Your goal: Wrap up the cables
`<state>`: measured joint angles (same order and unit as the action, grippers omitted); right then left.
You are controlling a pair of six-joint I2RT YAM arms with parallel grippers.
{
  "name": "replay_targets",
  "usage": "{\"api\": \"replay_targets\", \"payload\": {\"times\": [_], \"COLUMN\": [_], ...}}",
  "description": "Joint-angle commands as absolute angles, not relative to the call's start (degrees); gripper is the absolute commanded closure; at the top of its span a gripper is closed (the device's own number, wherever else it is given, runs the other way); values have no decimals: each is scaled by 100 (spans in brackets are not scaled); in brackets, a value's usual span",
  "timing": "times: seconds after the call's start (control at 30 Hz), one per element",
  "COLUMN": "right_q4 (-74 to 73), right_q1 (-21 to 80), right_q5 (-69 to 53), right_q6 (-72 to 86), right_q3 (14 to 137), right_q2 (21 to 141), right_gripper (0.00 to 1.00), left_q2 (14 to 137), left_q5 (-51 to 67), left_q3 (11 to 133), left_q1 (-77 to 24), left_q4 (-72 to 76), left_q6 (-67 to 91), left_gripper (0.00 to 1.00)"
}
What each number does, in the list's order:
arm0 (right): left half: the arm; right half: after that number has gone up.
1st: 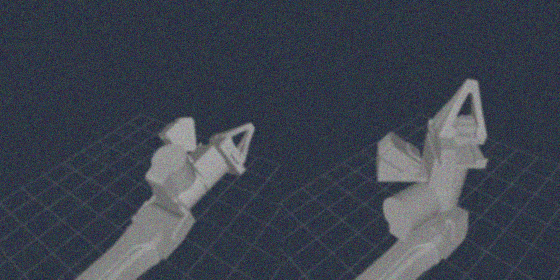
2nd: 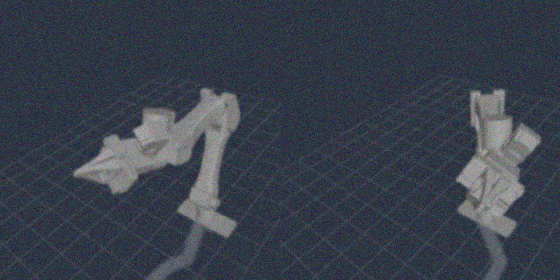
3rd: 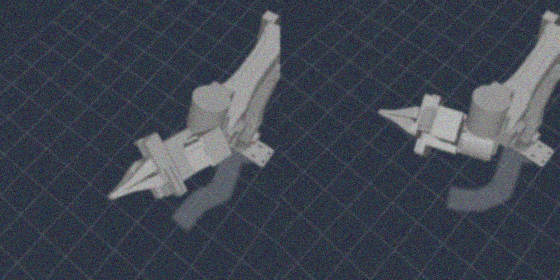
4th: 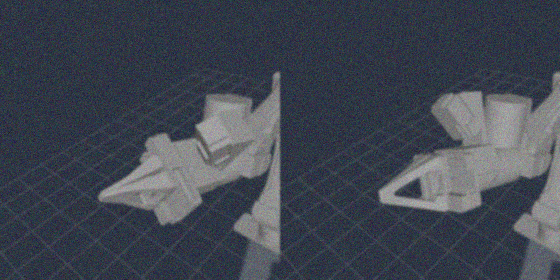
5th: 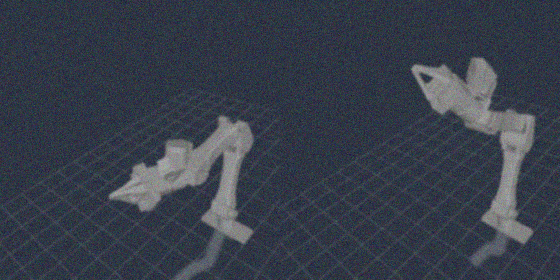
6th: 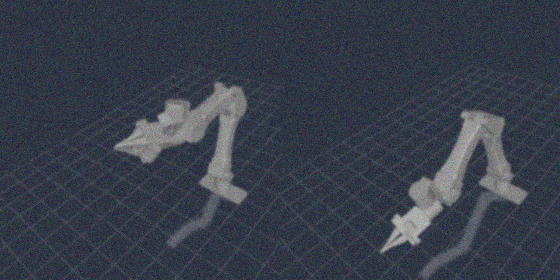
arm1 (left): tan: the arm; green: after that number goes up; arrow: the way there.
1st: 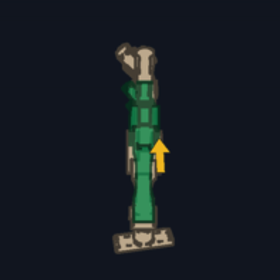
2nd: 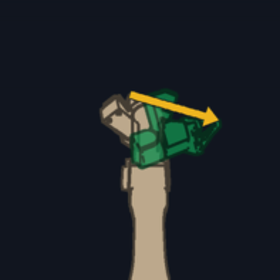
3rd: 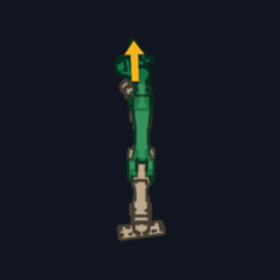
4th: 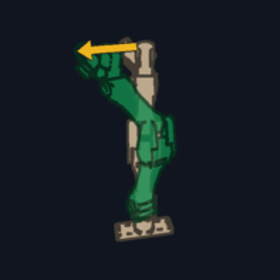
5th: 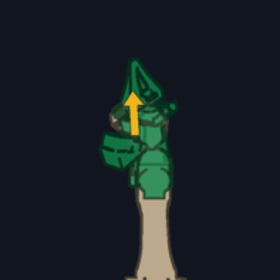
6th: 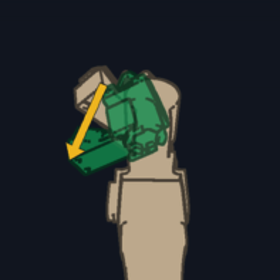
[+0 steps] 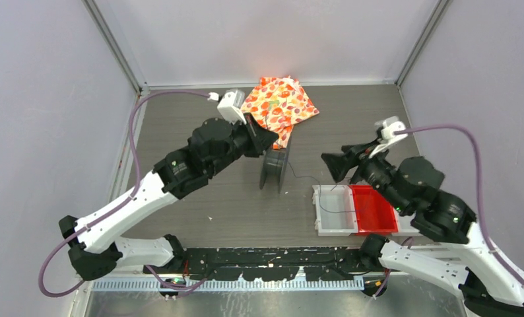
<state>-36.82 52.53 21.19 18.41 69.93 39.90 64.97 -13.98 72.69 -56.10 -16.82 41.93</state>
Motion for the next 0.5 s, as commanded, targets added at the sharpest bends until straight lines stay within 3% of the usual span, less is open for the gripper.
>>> {"api": "replay_targets", "payload": {"times": [0.0,0.17,0.47], "right_q4": [-2388,-1096,-540], "right_q1": [5260,5271,5265], "right_q5": [1185,364,113], "right_q6": [260,119,-184], "right_q3": [5783,5237,5523], "right_q2": [4126,4240,5099], "right_gripper": [34,34,32], "left_q2": [7104,7267,7172], "left_q5": [-1373,-1134,-782], "left_q3": [8420,8583,8369], "left_q1": [-5379,-5249,-5024], "left_q4": [-3583,-3776,-3630], "left_q6": [5427,5730,5931], "left_gripper": [99,99,99]}}
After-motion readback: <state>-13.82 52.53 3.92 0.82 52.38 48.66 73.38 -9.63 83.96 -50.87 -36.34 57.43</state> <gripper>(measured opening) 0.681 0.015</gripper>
